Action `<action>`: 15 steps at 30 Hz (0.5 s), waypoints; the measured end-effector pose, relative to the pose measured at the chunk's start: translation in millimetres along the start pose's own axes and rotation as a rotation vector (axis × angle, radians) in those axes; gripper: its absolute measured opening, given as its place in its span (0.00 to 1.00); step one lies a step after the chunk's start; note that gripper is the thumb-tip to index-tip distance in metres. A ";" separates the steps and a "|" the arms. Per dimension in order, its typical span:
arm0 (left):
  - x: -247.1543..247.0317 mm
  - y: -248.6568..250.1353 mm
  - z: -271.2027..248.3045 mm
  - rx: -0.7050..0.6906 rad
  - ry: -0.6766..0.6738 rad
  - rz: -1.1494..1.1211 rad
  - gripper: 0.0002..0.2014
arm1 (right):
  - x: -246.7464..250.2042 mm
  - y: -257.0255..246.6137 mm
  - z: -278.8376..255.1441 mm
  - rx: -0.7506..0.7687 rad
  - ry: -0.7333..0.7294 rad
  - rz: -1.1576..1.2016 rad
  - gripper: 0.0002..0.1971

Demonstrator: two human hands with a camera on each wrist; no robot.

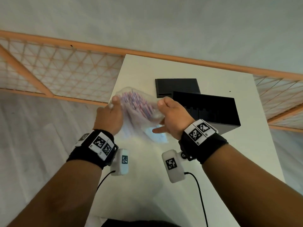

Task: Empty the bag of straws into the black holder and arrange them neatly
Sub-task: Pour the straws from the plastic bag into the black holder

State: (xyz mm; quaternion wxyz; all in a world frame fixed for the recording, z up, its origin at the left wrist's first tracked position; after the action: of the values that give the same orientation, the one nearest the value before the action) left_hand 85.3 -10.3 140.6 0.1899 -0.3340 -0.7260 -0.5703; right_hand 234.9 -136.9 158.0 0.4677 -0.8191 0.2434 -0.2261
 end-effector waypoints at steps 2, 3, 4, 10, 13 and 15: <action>4.4 3.7 0.0 0.046 -0.016 -0.283 0.32 | -11.2 -7.5 5.3 -0.042 -0.087 0.107 0.13; 4.6 6.7 -1.9 0.079 -0.050 -0.429 0.29 | -14.8 -12.3 7.6 -0.057 -0.116 0.174 0.12; 4.7 10.8 -3.5 0.101 -0.088 -0.555 0.27 | -15.7 -17.3 10.5 -0.063 -0.122 0.237 0.11; 1.5 39.5 -8.7 0.119 -0.410 -1.157 0.37 | 18.0 -57.6 16.0 0.119 -0.024 0.451 0.08; -20.9 47.9 -1.9 0.211 -0.528 -1.242 0.45 | 47.4 -67.8 17.7 0.209 0.094 0.382 0.09; -38.2 62.7 -7.1 0.217 -0.631 -1.195 0.56 | 64.0 -74.3 17.0 0.278 0.186 0.200 0.20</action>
State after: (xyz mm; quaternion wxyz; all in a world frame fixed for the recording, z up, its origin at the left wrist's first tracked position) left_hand 155.4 -19.3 161.5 -0.3457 -0.0050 -0.8594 -0.3767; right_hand 308.9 -131.8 224.4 0.5719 -0.6939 0.3323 -0.2848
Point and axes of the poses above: each hand's wrist, its own z-axis towards the middle knuckle, its own x-axis out of the back of the hand, y = z × x, the point moved 5 cm from there along z, towards the middle knuckle, and after that the axes turned 11 degrees about y, right-handed, at the moved point
